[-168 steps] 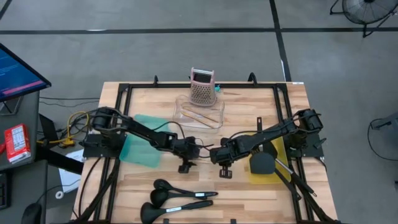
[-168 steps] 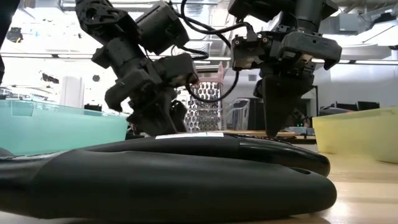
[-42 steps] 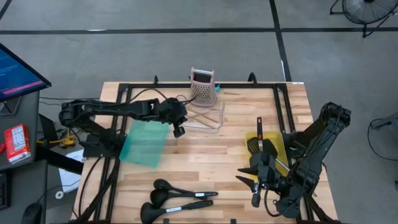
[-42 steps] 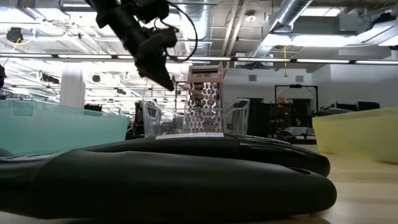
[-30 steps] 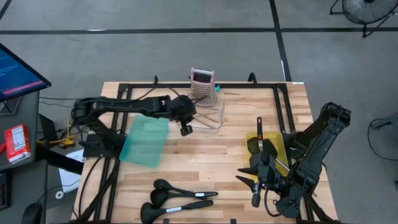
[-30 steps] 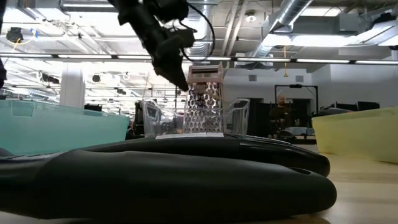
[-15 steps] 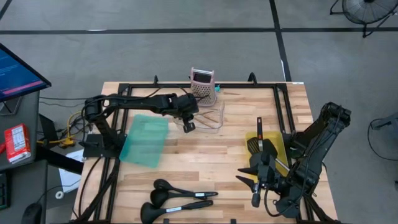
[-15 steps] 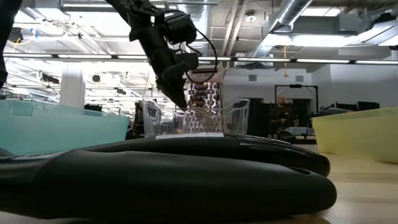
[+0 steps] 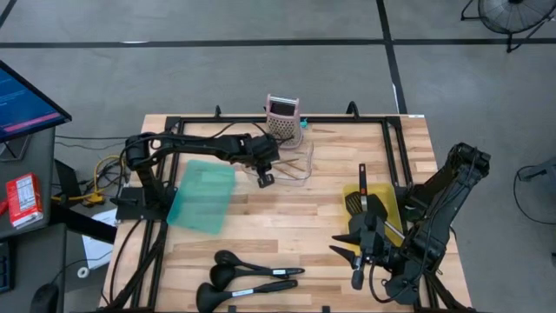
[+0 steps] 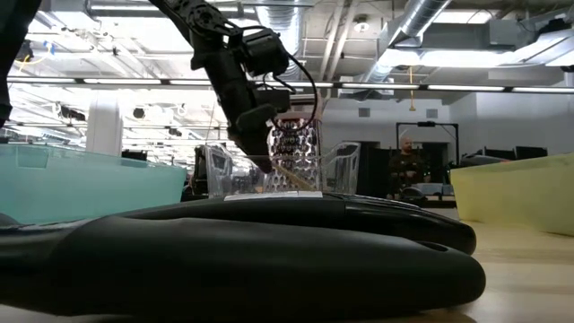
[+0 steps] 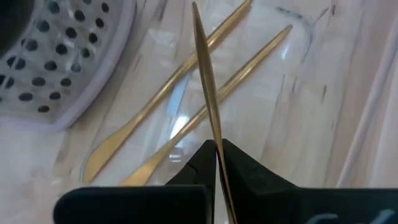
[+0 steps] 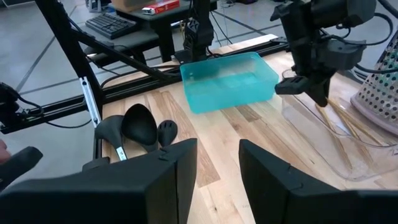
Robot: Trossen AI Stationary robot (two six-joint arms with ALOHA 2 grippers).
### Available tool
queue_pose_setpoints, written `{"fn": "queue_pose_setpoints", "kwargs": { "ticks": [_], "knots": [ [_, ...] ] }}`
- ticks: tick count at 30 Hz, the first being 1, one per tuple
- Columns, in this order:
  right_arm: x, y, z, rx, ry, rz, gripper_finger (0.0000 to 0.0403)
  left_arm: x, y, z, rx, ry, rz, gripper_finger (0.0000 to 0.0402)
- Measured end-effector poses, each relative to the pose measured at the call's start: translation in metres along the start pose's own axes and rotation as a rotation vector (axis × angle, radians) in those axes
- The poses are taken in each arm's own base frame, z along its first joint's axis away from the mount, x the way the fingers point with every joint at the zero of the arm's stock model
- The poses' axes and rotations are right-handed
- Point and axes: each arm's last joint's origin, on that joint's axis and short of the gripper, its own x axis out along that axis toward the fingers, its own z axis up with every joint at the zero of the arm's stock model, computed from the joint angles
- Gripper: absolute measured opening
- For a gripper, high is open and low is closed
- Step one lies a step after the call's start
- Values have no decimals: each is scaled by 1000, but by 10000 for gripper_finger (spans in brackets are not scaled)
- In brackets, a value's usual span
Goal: Pick & Place Kitchen Items
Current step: Put the gold knife into the transparent bin, then put the black spoon into the green bin
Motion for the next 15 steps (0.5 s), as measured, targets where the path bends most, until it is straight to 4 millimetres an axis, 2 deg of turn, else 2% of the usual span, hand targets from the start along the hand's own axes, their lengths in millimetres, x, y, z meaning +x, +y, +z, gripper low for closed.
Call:
{"fn": "queue_pose_setpoints", "kwargs": {
  "ticks": [6,13,15],
  "knots": [
    [0,0,0,0,0,1,118,-2,-1,2,46,-26,-66,18],
    [0,0,0,0,0,1,118,-3,-2,2,104,-31,-93,104],
    [0,0,0,1,0,0,118,-8,-1,3,97,-41,-90,133]
  ]
}}
